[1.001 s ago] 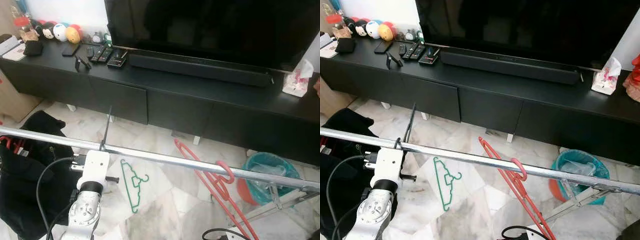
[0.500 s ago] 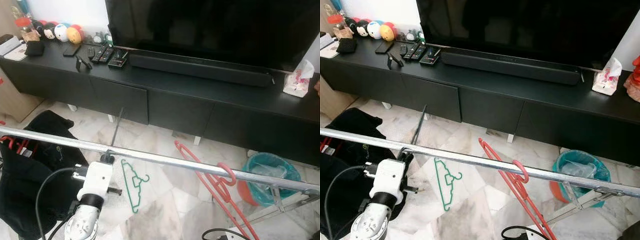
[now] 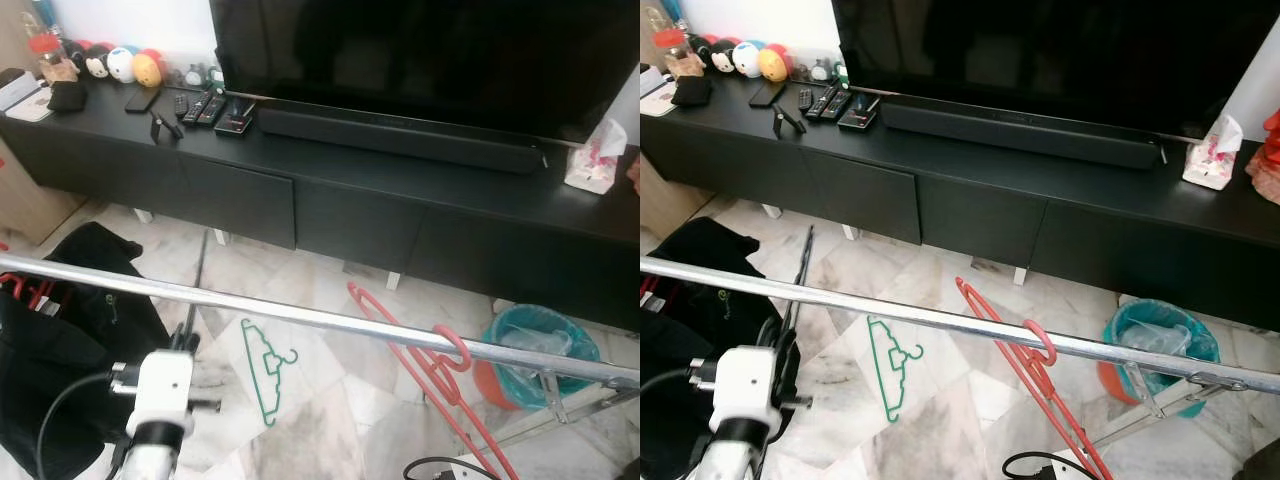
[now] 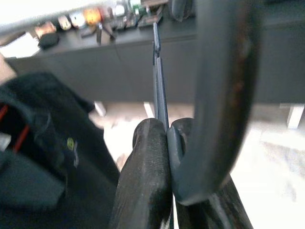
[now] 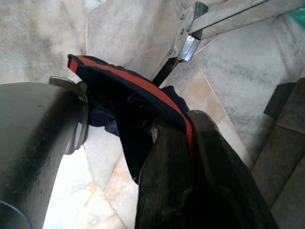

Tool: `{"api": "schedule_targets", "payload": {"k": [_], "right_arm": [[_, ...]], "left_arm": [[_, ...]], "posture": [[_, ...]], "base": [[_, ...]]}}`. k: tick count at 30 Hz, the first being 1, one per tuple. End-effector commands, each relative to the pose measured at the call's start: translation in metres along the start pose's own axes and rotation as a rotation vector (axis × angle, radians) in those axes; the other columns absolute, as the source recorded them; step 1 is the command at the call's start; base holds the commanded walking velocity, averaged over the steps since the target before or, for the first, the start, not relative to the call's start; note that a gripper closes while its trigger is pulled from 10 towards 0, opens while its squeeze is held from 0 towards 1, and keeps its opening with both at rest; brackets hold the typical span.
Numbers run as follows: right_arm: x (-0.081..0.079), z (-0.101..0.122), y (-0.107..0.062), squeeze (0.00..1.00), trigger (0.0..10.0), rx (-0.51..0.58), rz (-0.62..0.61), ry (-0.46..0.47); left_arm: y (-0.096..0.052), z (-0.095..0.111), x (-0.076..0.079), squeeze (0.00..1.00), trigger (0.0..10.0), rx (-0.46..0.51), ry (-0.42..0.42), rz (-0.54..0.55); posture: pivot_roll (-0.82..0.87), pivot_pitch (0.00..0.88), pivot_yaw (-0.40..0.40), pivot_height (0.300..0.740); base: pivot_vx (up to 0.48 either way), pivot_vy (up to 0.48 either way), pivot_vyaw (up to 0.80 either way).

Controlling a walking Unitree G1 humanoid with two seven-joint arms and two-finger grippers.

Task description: Hang hanger

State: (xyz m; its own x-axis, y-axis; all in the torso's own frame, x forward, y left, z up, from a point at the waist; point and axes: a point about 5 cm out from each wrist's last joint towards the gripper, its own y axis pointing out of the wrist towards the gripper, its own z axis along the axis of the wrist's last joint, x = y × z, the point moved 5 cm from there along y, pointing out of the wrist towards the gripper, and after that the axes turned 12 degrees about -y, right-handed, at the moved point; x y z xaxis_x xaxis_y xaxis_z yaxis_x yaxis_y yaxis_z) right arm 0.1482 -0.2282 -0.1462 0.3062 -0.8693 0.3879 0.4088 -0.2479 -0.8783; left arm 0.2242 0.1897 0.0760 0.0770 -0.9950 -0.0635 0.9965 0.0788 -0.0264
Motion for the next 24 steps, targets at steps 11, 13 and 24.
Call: {"api": "schedule_targets", "payload": {"k": [11,13,24], "right_arm": [[-0.002,-0.003,0.0,0.0,10.0,-0.003,0.005,-0.011],[-0.002,-0.003,0.0,0.0,10.0,-0.003,0.005,-0.01],[-0.003,-0.004,-0.001,0.0,10.0,-0.005,0.001,-0.004]], "left_arm": [[-0.037,-0.116,-0.012,0.0,10.0,-0.411,0.094,-0.066],[-0.037,-0.12,-0.012,0.0,10.0,-0.428,0.087,-0.066],[-0.039,-0.185,-0.02,0.0,10.0,-0.706,-0.047,0.025]], "posture": [[0.04,0.078,-0.027,0.74],[0.04,0.079,-0.028,0.74],[0.02,0.058,-0.02,0.74]], "base": [[0.0,0.0,0.0],[0.0,0.0,0.0],[0.0,0.0,0.0]]}}
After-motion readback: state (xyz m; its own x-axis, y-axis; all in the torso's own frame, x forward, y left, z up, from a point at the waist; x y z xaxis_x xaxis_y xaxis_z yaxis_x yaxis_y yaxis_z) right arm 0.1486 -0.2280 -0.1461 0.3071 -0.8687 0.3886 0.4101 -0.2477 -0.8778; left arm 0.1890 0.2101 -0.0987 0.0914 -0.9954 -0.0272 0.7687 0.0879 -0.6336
